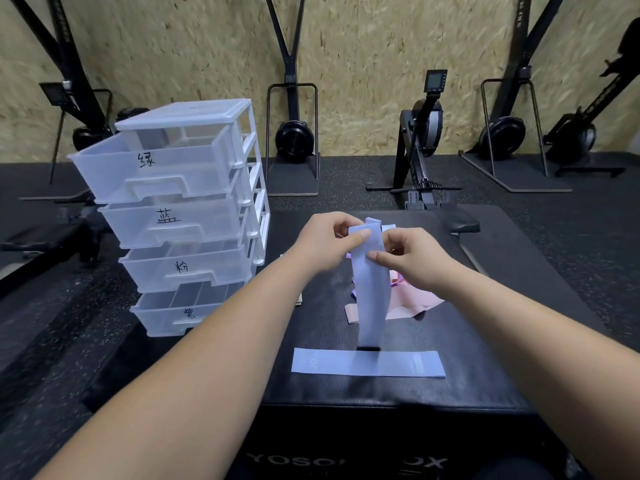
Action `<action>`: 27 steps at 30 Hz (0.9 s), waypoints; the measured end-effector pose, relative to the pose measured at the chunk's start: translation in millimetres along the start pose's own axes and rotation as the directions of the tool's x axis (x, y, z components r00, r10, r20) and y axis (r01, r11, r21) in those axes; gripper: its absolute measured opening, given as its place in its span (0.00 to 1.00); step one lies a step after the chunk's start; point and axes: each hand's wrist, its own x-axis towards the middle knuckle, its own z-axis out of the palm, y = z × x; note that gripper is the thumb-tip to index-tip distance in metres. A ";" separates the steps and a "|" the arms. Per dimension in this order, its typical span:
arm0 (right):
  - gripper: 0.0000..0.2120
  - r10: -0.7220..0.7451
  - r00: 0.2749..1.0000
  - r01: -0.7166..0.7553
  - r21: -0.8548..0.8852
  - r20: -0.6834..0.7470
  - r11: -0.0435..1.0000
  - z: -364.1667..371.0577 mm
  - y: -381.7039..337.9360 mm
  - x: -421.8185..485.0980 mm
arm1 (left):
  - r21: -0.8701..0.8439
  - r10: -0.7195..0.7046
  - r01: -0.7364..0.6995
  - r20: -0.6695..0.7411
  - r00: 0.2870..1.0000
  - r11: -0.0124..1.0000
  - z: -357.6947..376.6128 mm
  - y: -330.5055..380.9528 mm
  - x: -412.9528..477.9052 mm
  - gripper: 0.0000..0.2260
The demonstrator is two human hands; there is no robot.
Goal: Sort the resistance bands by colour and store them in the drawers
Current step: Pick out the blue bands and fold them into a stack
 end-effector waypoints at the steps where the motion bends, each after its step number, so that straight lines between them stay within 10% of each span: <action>1: 0.24 0.001 0.999 -0.001 0.000 0.035 1.000 1.2 2.3 0.9 | 0.026 -0.002 0.002 0.000 1.000 1.000 -0.8 2.2 0.2 0.05; 16: 0.11 0.151 0.919 -0.159 -0.007 0.363 0.987 26.8 50.6 -51.6 | -0.319 -0.303 0.188 -0.365 0.880 0.929 -10.2 -39.3 -16.0 0.03; 27: 0.06 0.310 0.908 -0.326 0.008 0.281 0.945 17.2 102.7 -88.9 | -0.402 -0.583 0.452 -0.311 0.751 0.796 13.5 -112.0 -83.2 0.09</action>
